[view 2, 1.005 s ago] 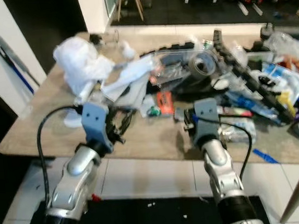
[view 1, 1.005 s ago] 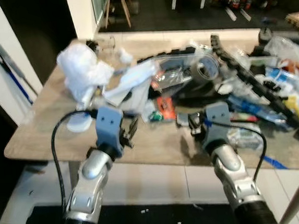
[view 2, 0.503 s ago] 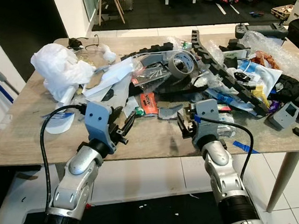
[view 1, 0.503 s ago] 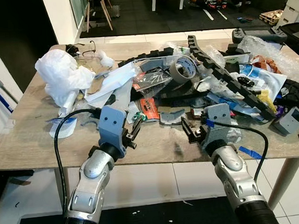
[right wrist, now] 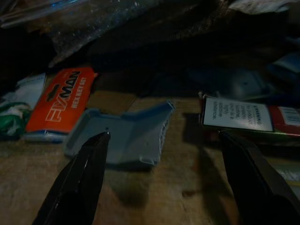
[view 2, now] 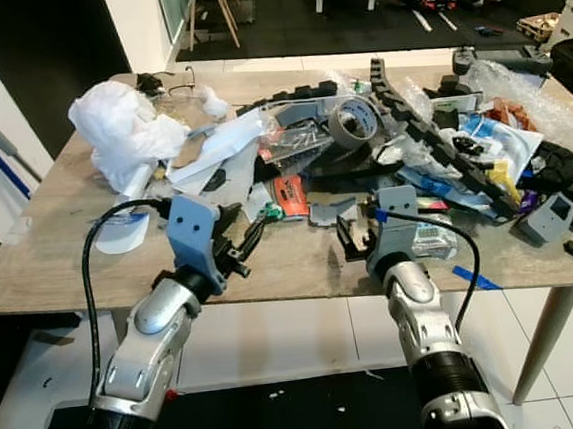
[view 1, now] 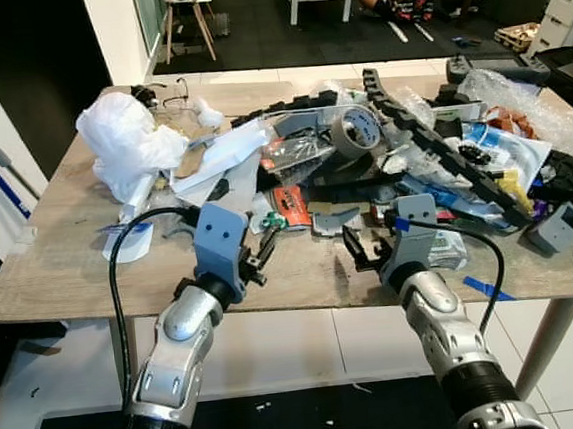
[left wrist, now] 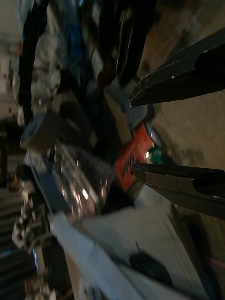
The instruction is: Picking trash to rubbish bin
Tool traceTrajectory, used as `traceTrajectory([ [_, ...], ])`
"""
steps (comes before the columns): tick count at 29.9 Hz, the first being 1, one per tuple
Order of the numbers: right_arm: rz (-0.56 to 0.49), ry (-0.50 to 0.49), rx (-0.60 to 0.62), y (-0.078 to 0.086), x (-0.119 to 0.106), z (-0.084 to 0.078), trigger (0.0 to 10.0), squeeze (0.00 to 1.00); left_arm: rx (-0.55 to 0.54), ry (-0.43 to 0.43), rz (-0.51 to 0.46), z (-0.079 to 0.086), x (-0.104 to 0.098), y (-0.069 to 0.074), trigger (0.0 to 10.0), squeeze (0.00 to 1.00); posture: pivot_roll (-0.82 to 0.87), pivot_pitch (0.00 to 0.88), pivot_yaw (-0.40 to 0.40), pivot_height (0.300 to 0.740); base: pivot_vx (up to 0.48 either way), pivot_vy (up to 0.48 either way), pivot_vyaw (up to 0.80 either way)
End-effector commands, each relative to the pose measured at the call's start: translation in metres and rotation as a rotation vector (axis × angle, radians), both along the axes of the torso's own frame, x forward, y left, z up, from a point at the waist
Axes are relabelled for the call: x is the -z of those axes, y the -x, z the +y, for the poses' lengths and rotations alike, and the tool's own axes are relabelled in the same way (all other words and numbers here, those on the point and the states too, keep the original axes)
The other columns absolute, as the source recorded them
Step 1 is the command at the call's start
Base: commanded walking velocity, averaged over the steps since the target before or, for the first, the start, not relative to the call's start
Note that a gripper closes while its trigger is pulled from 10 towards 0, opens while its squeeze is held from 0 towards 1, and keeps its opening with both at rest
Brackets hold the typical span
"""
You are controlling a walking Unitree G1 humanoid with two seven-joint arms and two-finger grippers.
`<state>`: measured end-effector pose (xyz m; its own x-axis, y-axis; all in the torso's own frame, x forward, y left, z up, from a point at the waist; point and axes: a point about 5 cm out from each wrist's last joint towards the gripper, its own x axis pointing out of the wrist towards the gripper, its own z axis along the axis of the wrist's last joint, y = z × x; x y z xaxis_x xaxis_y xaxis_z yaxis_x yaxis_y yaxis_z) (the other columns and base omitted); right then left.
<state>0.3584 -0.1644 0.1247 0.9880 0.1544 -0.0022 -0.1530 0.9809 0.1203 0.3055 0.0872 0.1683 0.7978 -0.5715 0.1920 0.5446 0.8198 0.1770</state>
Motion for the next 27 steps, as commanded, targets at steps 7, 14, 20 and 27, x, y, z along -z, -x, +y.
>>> traceTrajectory([
  [7,0.054,-0.049,-0.036,-0.007,0.006,0.002,10.0,0.00,0.052,-0.045,-0.008,-0.004,0.002,0.005,10.0,0.00,-0.02,0.157,0.004,0.740,0.000,0.000,0.00],
  [14,0.098,-0.091,-0.075,-0.019,0.001,0.010,10.0,0.00,0.068,-0.085,-0.007,-0.004,0.006,0.008,10.0,0.00,-0.02,0.170,0.005,0.740,0.000,0.000,0.00],
  [20,0.142,-0.105,-0.100,-0.023,0.000,0.016,10.0,0.00,0.083,-0.115,-0.011,-0.005,0.007,0.010,10.0,0.00,-0.02,0.173,0.005,0.740,0.000,0.000,0.00],
  [27,0.178,-0.111,-0.135,-0.024,0.003,0.023,10.0,0.00,0.107,-0.122,-0.012,-0.007,0.008,0.012,10.0,0.00,-0.02,0.176,0.003,0.740,0.000,0.000,0.00],
])
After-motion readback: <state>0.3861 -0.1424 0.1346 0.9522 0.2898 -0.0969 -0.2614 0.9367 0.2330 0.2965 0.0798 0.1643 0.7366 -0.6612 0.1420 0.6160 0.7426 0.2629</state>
